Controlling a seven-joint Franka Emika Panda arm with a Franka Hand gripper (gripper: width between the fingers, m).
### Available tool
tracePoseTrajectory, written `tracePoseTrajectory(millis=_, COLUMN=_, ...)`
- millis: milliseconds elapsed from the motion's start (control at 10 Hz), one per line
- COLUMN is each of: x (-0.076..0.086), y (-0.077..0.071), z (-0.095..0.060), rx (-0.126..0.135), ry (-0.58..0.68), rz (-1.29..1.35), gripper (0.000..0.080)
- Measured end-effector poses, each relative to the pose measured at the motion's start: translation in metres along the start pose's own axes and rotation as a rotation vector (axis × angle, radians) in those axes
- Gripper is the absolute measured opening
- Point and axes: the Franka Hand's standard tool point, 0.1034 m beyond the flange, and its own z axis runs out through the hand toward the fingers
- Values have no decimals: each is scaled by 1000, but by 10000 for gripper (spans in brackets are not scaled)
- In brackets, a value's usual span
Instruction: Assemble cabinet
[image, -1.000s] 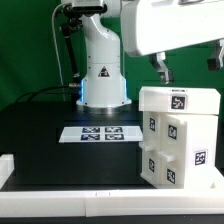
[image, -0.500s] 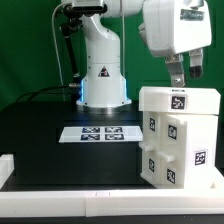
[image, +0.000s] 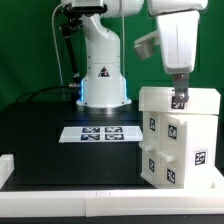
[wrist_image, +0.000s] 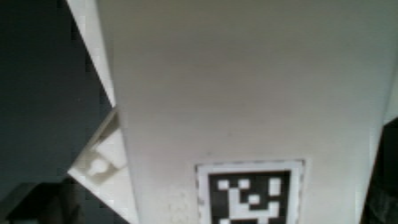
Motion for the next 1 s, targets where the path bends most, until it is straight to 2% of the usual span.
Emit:
tracePoseTrajectory(millis=200, x=-3, y=1, z=0, rx=1, ry=-1, rz=9, gripper=797)
tracePoseTrajectory(millis=300, x=-3, y=1, z=0, rx=1, ry=-1, rz=21, gripper=709)
tracePoseTrajectory(millis=400, x=-3, y=1, z=0, rx=1, ry=-1, rz=38, gripper=709)
tracePoseTrajectory(millis=500, x=-3, y=1, z=0, rx=2, ry=-1, rz=39, gripper=560)
tracePoseTrajectory(millis=700, x=-3, y=2, z=0, rx=-1, ry=3, rz=205, gripper=560)
tracePoseTrajectory(millis=1000, x=-1, y=4, z=0, rx=-31, ry=22, rz=487, gripper=560)
